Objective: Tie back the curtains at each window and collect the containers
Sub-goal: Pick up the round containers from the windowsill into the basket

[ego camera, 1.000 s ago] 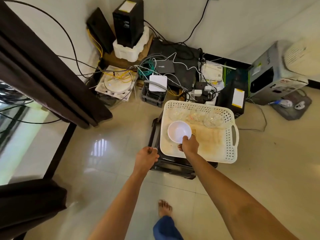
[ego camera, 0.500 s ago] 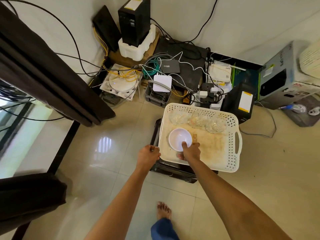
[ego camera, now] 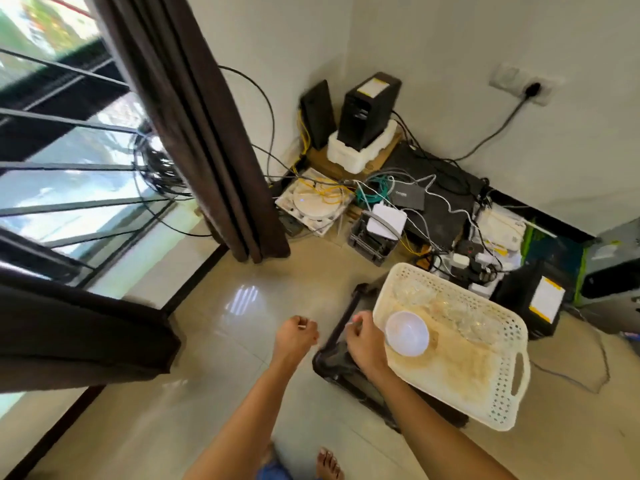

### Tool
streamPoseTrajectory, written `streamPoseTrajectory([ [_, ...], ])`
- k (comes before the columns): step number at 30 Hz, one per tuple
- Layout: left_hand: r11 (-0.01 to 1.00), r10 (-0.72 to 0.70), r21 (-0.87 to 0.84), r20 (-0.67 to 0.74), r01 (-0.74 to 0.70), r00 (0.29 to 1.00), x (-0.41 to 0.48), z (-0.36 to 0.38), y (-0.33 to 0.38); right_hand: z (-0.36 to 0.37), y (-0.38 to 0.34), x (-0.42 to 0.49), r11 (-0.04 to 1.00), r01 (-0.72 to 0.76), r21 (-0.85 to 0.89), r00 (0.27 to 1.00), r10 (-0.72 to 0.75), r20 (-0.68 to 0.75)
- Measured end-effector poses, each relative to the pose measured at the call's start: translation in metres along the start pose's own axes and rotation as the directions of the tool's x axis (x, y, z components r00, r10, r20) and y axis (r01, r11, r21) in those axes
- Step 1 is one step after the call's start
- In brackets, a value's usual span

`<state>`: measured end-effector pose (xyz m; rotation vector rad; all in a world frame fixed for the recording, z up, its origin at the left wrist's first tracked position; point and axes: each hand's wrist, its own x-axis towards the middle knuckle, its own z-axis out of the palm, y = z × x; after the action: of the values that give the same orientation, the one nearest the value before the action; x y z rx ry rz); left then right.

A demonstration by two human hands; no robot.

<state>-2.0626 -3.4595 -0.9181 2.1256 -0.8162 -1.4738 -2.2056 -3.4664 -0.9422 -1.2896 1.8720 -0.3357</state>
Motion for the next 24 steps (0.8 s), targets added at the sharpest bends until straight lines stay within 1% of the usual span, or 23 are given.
streamPoseTrajectory([
  [2,0.999,-0.023,-0.040,-0.056,0.021,0.998,0.008,-0.024,-0.006,0.016,-0.027,0.006,0.999,0.031,0.014,0.991,-0.032,0.126],
  [4,0.994,-0.059,-0.098,-0.106,0.048,0.993,0.017,-0.049,-0.009,0.032,-0.055,0.013,0.995,0.076,0.058,0.972,-0.087,0.220],
  [8,0.982,-0.099,-0.177,-0.198,0.064,0.975,0.027,-0.100,-0.009,0.055,-0.126,0.017,0.983,0.159,0.092,0.916,-0.181,0.357],
  [11,0.975,-0.094,-0.217,-0.257,0.037,0.962,0.036,-0.136,-0.004,0.072,-0.180,0.024,0.971,0.223,0.084,0.865,-0.237,0.443],
  [13,0.968,-0.090,-0.250,-0.291,0.016,0.952,0.043,-0.157,0.002,0.083,-0.215,0.032,0.955,0.289,0.068,0.818,-0.283,0.501],
  [16,0.953,-0.106,-0.304,-0.328,0.001,0.939,0.055,-0.189,0.013,0.103,-0.273,0.047,0.926,0.372,0.070,0.759,-0.346,0.551],
  [19,0.947,-0.112,-0.320,-0.364,-0.011,0.925,0.074,-0.223,0.019,0.126,-0.327,0.064,0.904,0.421,0.068,0.707,-0.374,0.600],
  [21,0.956,-0.095,-0.292,-0.396,-0.027,0.913,0.089,-0.250,0.025,0.144,-0.359,0.080,0.909,0.410,0.078,0.708,-0.371,0.602],
  [24,0.979,-0.059,-0.203,-0.431,-0.034,0.900,0.107,-0.286,0.039,0.169,-0.395,0.105,0.937,0.345,0.057,0.746,-0.310,0.589],
])
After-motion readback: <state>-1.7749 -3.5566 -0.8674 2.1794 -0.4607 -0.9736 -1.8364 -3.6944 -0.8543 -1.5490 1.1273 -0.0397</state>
